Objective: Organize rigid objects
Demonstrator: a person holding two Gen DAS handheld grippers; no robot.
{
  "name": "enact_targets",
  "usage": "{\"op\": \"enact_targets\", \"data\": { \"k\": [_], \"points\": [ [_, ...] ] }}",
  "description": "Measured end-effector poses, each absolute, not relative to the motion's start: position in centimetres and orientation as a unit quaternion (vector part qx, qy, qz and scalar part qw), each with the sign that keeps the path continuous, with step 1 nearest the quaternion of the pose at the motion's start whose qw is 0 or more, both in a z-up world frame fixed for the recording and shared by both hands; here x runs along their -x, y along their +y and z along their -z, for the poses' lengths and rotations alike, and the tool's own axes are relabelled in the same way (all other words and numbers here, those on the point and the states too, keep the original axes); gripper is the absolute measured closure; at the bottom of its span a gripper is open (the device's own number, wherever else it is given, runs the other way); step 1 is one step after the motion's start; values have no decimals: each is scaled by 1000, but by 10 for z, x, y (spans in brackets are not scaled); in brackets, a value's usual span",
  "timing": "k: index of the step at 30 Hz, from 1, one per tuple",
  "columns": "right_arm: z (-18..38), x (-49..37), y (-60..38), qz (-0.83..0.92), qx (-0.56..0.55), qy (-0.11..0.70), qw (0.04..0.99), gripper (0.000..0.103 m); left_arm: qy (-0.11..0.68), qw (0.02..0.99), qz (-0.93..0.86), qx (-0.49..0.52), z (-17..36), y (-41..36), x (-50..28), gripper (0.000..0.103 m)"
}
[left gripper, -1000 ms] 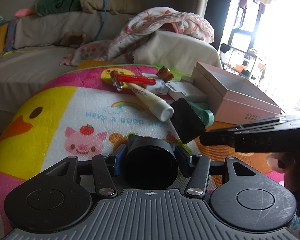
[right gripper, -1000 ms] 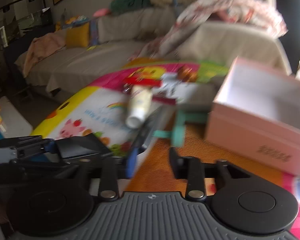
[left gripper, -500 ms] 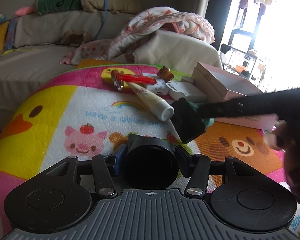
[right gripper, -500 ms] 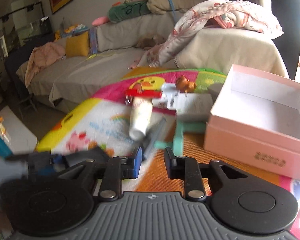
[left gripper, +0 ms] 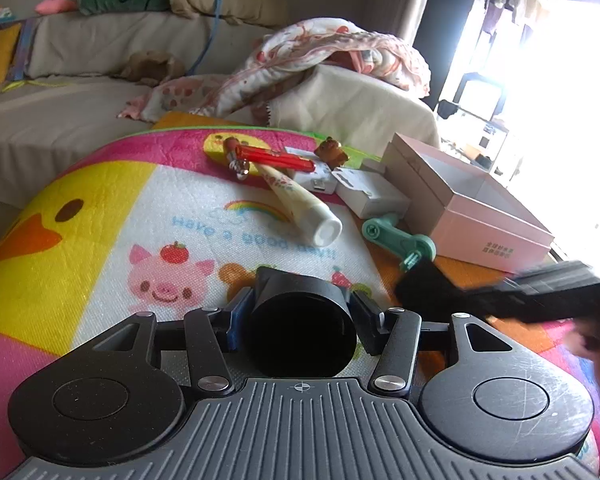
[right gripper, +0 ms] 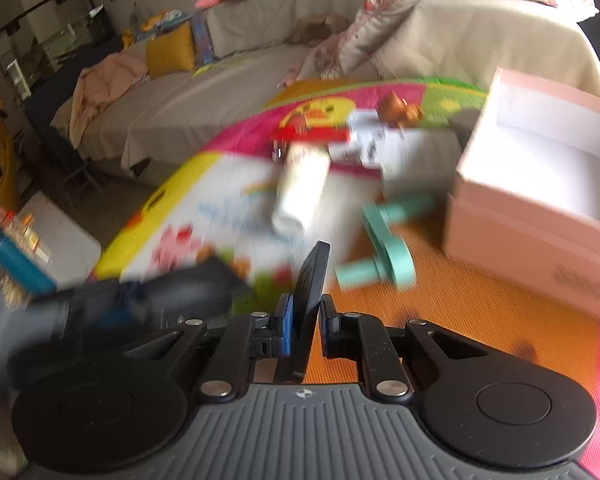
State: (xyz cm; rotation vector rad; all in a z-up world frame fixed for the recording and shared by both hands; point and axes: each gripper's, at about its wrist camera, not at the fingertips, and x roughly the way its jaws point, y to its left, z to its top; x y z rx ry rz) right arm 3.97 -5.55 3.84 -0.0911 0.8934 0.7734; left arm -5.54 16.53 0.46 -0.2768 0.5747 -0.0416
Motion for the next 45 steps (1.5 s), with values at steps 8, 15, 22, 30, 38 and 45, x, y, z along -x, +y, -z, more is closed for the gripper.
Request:
{"op": "enact_targets", "data": {
  "k": [8,15,22,30,38,45],
  "points": [
    [-38,0,-91,-295,116,330,889,29,289,952,9,102,-6,155,54,46],
    [-21,-13,-76,-275,133,325,895,29,292,953,1,81,-9,149,55,46],
    [-24,-11,-104,-304,97,370,873,65,293,956,24,-4,-13,120,78,50],
    [-51,20,-156,-284,89,333,895,65,235,962,141,13,-59,87,68,50],
    [-143,-25,-184,-201,62,185,960,65,133,966,223,22,-173,28,-53,49],
    [-122,-51,-192,-184,21,209,960,25,214,955,199,53,-122,22,-97,50]
  ]
}}
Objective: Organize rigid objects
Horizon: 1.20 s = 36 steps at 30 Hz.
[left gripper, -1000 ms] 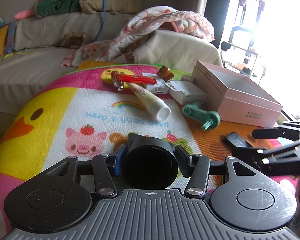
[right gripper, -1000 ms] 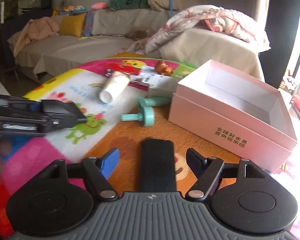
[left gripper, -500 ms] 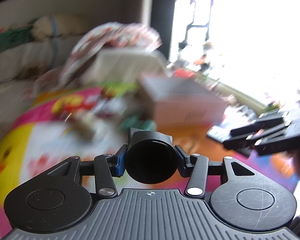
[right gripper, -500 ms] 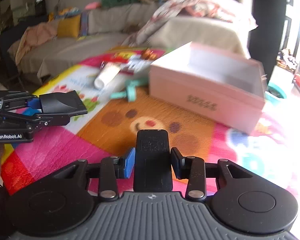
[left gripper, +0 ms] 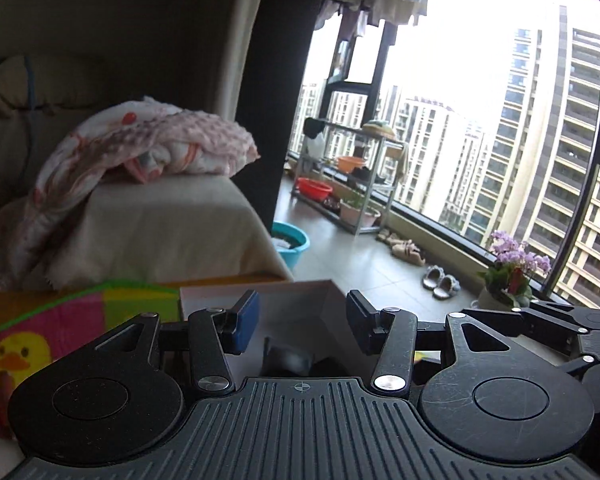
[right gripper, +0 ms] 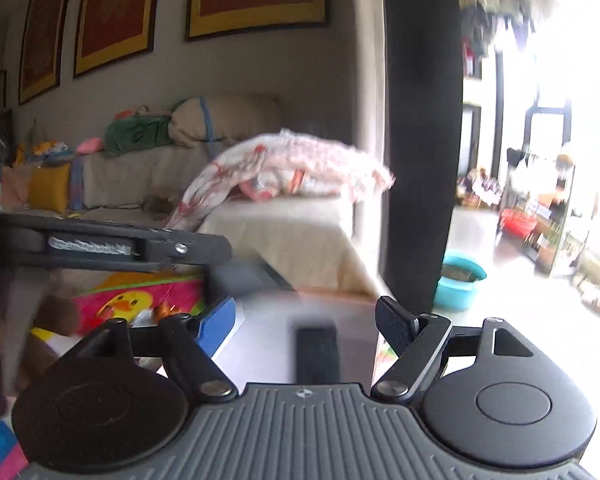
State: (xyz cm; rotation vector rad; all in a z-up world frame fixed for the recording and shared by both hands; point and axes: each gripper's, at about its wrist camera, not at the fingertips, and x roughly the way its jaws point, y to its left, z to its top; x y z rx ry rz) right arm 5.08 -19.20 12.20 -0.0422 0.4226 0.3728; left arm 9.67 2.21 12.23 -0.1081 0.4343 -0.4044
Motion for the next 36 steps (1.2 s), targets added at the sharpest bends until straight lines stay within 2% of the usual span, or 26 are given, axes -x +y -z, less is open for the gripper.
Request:
{"op": "enact_targets", "data": {
  "k": [3,7,14,21,28,32,36],
  "points": [
    [-88,-30,-192,-185,34,221,957,21,218,961,158,61,-95,52,-79,50],
    [-49,-4,-190,-181,46,235,954,20,227,970,54,67,-64,99,-53,50],
    [-21,9,-173,-221,-7,278,935,20,269,952,-65,129,-46,175,-32,51],
    [-17,5,-170,-211,-7,284,935,20,290,948,-48,123,-43,157,-40,51],
    [-14,2,-170,-208,-10,298,932,20,311,946,-70,53,-30,135,-83,51],
    [-14,3,-169,-208,-5,298,932,17,325,942,-72,46,-21,133,-99,51],
    [-13,1,-166,-208,2,309,928,17,325,943,-60,48,-19,133,-96,56]
  ]
}}
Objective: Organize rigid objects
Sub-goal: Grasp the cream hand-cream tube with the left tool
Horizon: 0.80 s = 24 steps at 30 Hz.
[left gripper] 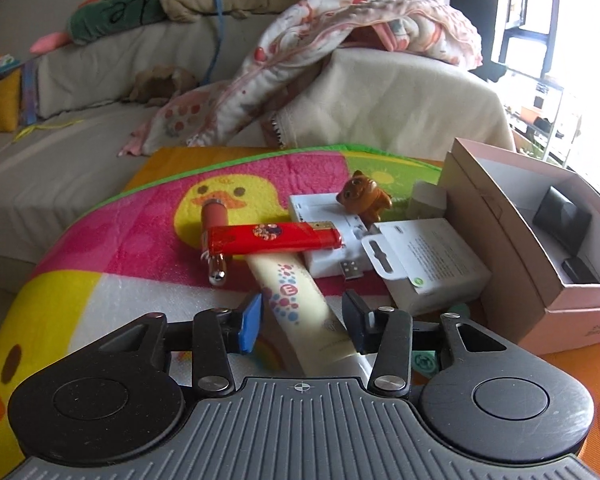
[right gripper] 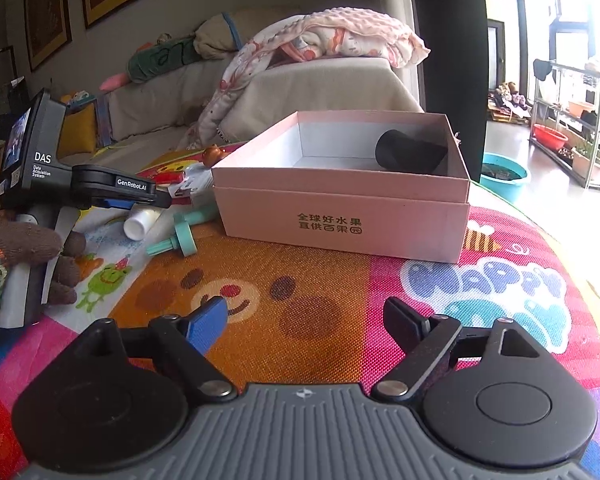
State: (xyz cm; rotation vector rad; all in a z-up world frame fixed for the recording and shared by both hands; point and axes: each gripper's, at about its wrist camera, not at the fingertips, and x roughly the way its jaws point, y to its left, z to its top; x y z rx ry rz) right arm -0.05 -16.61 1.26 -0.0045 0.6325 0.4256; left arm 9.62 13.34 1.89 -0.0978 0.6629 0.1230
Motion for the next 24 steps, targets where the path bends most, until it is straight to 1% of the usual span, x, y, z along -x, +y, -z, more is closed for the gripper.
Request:
{"op": "enact_targets", "data": {
  "k": [4,11,14,18,20,22,23,24],
  "points": [
    [-11,-4,-159,-211,17,324,922,17,325,943,-43,58,-19,137,-88,59],
    [-26,-11,-121,-258,60,309,913,18,326,943,-3,63,-18,140,-58,64],
    [-33,-23,-95,-282,72,311,905,18,329,941,31,77,-16,144,-37,71],
    [-30,-38,-60,-297,91,317,896,18,323,940,72,86,-12,148,2,71],
    [-26,-46,-46,-305,92,329,889,21,320,940,83,88,-11,150,15,71],
    [-22,-54,-34,-307,92,340,884,30,318,940,90,85,-10,151,22,71],
    [-21,-58,-30,-304,89,345,884,31,316,941,93,83,-9,150,24,71],
    [-20,-62,-28,-300,84,348,884,35,313,941,93,83,-9,150,25,71]
  ]
}}
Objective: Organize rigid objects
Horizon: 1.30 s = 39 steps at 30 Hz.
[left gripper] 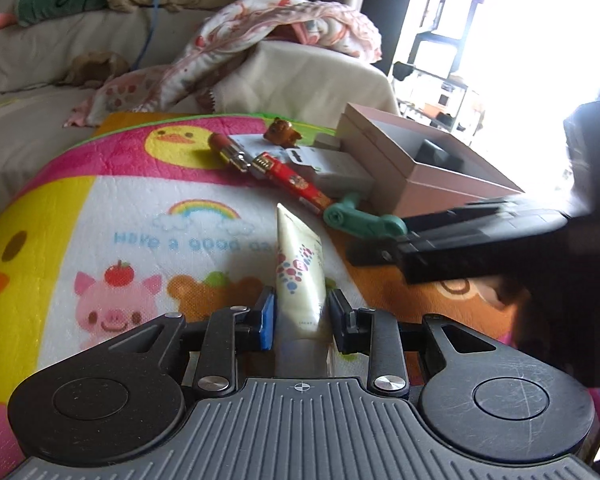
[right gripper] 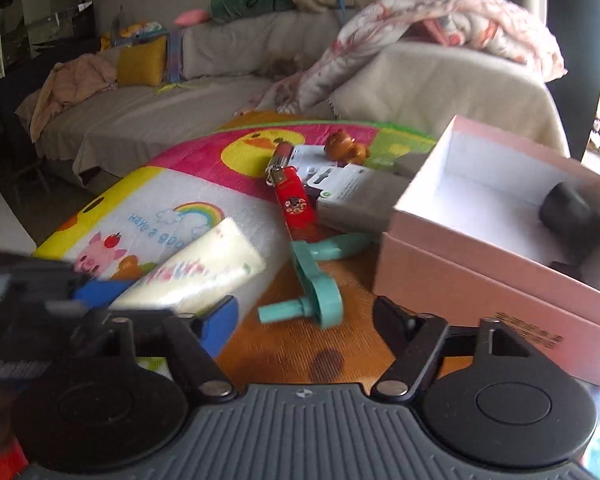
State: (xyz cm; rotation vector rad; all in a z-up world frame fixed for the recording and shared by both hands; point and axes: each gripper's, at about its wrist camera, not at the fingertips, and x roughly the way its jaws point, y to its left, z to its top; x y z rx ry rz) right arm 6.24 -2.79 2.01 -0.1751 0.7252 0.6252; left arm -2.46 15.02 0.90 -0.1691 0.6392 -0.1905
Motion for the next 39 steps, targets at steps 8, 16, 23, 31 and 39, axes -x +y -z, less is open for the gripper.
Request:
{"op": "enact_targets", "data": {
  "k": [8,16,23,31,39],
  "points": [
    [-23,-52,-42,-314,97,359,873,57,307,942,98,98,-7,155,25,71],
    [-25,2,-111,-309,138,348,874,57,310,942,106,79,-8,146,25,69],
    [-17,9,-157,-222,114,333,909,29,329,926,168,81,-13,119,21,67],
    [-9,8,-177,-223,36,331,916,23,289,940,131,126,-48,144,-7,67],
    [-10,5,-186,-216,-3,336,917,22,358,902,11,243,-32,168,-101,67]
  ]
}}
